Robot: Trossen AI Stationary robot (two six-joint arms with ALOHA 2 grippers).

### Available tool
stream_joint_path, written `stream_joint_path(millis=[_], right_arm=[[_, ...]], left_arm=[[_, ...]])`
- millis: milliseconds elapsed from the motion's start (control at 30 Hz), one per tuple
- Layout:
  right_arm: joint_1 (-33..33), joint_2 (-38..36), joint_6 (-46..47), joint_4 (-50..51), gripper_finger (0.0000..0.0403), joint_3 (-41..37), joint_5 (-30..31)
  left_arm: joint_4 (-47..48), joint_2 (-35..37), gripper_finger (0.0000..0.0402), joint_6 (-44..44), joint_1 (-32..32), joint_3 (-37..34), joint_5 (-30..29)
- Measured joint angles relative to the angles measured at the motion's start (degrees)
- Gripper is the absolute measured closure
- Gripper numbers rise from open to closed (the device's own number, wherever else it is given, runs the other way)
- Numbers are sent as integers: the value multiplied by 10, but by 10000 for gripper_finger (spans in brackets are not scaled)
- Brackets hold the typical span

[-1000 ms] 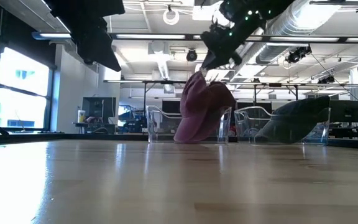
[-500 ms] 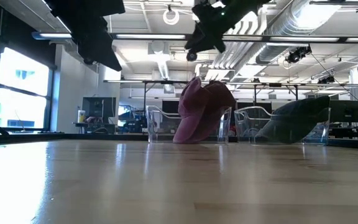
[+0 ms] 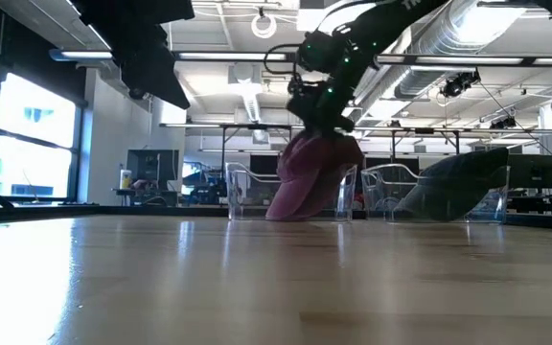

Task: Pick & Place hat
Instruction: Put the red cap into the left transparent bin, then put the black cap into the right transparent bin

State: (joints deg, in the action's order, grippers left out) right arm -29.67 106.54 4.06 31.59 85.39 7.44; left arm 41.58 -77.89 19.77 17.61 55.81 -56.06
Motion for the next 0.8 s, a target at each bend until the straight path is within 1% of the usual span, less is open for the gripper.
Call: stream_joint_path(millis=[67,100,167,300,400,533,600,667,733,800], right_arm=[[0,0,3,29,391,1,37],[0,0,3,40,396,1,42],[0,0,-3,52,400,1,37],[0,-9,-18,46,390,1,36],[5,-37,-31,37,387,1,40],[27,-97,-44,45,393,1,54],[53,-126,-47,71,399,1,61],[89,-153,-48,99,401,-3,71],[136,-182,-47,97,399,-32,81],[186,-211,-41,82,397,-79,85]], left_arm=[[0,0,213,0,0,0,0],[0,0,213,0,0,0,0],[0,0,213,0,0,0,0],[0,0,213,0,0,0,0],[-1,0,213,0,0,0,3],[-10,0,213,0,0,0,12],[-16,0,213,0,6,0,-9],[-19,-5,213,0,24,0,-62],[-31,-15,213,0,49,0,-115],[-40,-19,213,-10,79,2,-141]])
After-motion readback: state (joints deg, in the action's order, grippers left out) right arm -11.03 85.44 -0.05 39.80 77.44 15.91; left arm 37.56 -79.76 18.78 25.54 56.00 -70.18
